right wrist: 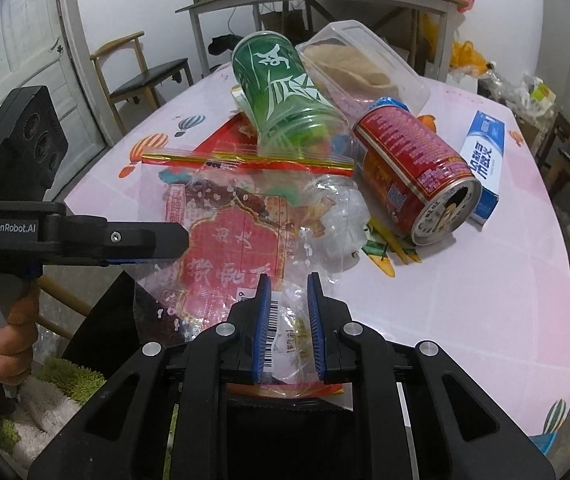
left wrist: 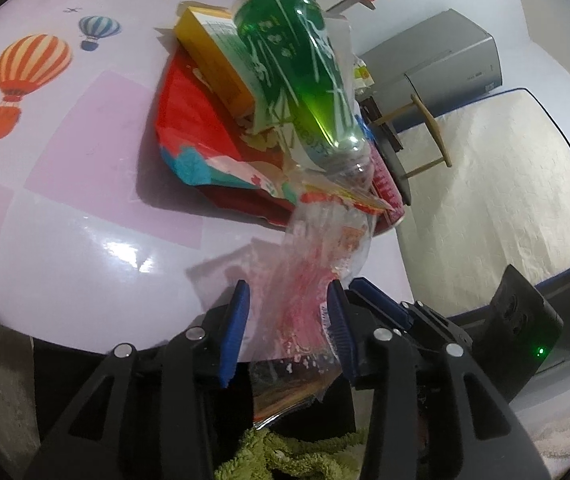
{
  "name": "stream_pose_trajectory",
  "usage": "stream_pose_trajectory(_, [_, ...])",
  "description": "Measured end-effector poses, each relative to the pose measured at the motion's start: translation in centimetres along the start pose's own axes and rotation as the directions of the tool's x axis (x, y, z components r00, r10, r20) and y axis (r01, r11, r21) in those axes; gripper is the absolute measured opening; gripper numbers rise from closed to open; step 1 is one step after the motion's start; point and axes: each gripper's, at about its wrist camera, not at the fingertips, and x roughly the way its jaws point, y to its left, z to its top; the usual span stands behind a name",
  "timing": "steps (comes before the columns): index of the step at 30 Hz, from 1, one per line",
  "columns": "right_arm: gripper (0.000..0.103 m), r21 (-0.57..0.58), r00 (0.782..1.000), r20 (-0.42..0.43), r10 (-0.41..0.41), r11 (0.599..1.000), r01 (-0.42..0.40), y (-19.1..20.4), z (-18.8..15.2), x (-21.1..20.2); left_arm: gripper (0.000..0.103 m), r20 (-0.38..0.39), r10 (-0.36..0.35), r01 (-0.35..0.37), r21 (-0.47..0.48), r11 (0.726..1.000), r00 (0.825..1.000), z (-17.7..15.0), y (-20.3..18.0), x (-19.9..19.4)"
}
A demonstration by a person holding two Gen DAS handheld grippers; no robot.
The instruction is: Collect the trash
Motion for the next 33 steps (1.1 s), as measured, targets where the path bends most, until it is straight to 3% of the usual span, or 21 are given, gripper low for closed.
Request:
stream_pose_trajectory(7, [0.017, 0.005, 1.000, -0.002, 0.010, 1.000, -0.010, -0.2, 0.0, 0.1, 0.037, -0.019, 0.006, -0.005, 0.060, 0.998, 1.000, -0.5, -0.8, 0.1])
stream_pose_trajectory(13, [0.017, 0.024, 1.000, 0.001, 0.021, 1.000, -0.021, -0.7, 0.3, -0.3, 0.011, -0.013, 0.065, -0.063, 0.097, 0.993, 0.998, -0.6, -1.4, 0.2])
stream_pose_trajectory(17, [0.020, 0.031, 1.000, 0.021, 0.020, 0.999, -0.020, -1.5, 1.0, -1.7, 0.006, 0.000, 0.060, -0.060, 0.120, 0.991, 0.998, -1.0, -1.1, -0.1])
stream_pose_trajectory(27, [0.066, 0.113, 0.993, 0.106, 0.046, 0.992, -0.058, -6.7, 5.2, -4.9, 0.003, 0.014, 0.082, -0.083, 0.156, 0.984, 0.997, -0.9, -1.5, -0.2])
stream_pose_trajectory(33, [0.075, 0.049, 0.999, 0.053, 0.012, 0.999, -0.014, -8.2, 8.9, -2.3, 0.003, 0.017, 0.090, -0.092, 0.164, 0.982, 0.996, -1.0, -1.1, -0.7])
